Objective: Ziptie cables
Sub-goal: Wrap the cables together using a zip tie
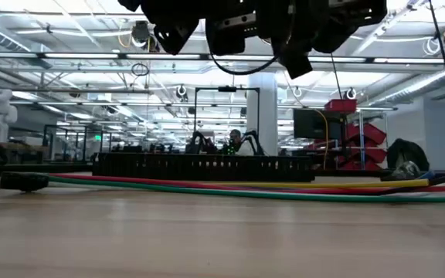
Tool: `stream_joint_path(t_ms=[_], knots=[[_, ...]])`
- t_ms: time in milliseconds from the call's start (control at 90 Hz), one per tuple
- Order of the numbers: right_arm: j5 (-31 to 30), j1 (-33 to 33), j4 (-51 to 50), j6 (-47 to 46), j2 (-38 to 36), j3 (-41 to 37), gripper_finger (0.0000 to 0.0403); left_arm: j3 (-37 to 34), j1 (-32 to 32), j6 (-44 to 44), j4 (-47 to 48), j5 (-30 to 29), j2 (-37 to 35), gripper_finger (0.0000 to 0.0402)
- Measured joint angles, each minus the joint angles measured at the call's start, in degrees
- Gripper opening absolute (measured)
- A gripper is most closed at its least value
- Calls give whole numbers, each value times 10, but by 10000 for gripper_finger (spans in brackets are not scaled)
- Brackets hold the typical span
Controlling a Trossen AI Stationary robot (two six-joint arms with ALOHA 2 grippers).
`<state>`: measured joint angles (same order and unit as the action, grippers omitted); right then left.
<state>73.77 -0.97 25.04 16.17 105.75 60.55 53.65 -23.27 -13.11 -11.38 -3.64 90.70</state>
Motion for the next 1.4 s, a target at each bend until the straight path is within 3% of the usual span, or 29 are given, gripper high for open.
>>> stream_joint_path(t_ms=[489, 678, 1222, 1400], knots=[[29, -12, 3, 13, -2, 0, 0, -8, 1, 1, 33, -18, 1, 80], [30, -14, 5, 28, -5, 0, 0, -16, -6, 32, -62, 7, 1, 80], [28, -16, 32, 34, -13, 0, 0, -34, 3, -1, -93, 8, 40, 80], [26, -13, 17, 42, -13, 0, 0, -33, 3, 1, -129, 50, 40, 80]])
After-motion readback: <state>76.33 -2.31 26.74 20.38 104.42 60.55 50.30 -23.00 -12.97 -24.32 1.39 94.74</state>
